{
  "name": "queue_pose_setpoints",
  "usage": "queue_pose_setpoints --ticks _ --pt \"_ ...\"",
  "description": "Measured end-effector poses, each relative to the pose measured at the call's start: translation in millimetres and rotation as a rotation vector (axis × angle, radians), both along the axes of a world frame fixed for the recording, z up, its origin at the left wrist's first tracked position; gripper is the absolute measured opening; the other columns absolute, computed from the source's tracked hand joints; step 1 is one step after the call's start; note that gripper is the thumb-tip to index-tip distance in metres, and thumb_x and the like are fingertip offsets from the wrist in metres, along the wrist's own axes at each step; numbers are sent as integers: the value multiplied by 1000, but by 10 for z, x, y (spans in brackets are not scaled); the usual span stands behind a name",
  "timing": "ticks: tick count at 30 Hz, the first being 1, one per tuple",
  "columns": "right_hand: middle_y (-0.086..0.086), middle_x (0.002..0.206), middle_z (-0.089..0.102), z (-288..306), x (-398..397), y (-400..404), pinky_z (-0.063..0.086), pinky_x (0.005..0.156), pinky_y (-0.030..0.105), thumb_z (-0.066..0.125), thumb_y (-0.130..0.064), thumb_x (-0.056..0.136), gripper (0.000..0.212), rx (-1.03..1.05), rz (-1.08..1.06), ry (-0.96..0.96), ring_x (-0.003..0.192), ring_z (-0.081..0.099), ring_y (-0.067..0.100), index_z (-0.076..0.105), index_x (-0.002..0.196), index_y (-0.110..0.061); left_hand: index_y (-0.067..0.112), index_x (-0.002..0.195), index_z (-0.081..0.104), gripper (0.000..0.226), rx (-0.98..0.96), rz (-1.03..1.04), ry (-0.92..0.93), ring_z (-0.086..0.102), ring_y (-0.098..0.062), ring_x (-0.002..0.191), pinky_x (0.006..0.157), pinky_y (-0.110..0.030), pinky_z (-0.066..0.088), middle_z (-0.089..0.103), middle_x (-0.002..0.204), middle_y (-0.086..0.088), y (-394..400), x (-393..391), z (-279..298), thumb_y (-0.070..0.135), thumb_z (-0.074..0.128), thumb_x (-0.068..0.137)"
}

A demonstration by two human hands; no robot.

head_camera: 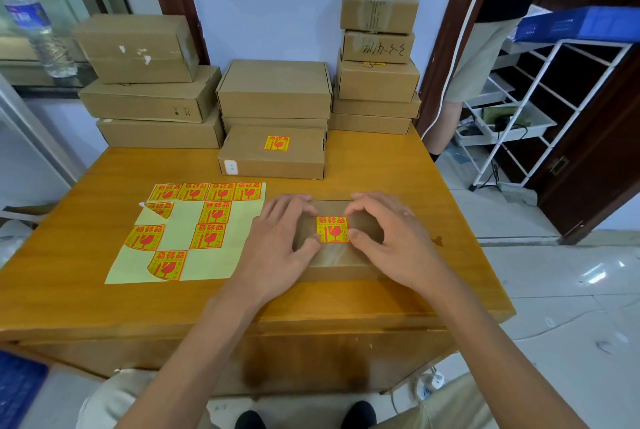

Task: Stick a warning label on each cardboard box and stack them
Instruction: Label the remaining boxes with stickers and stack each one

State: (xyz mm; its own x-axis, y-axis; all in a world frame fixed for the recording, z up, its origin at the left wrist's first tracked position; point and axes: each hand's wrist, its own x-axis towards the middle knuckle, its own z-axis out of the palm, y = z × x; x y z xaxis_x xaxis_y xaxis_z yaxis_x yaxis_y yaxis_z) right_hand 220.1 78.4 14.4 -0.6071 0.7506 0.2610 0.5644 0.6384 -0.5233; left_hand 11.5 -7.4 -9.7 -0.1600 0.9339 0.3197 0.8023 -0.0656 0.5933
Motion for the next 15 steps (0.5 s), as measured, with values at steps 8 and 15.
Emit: queue_pose_setpoints --ticks 8,15 --pt "-16 141 51 -1 -23 -6 28 104 32 60 -50 91 25 55 0 -92 133 44 11 59 114 -40 36 114 53 38 -18 3 18 31 -2 135 108 -36 36 45 142 21 5 3 9 56 43 83" --pt "-18 142 52 18 2 -24 26 105 32 65 -39 95 15 14 9 -25 135 41 7 59 109 -41 44 109 52 25 18 -27 -92 32 -4 134 110 -43 37 47 139 21 -20 20 29 42 57 85"
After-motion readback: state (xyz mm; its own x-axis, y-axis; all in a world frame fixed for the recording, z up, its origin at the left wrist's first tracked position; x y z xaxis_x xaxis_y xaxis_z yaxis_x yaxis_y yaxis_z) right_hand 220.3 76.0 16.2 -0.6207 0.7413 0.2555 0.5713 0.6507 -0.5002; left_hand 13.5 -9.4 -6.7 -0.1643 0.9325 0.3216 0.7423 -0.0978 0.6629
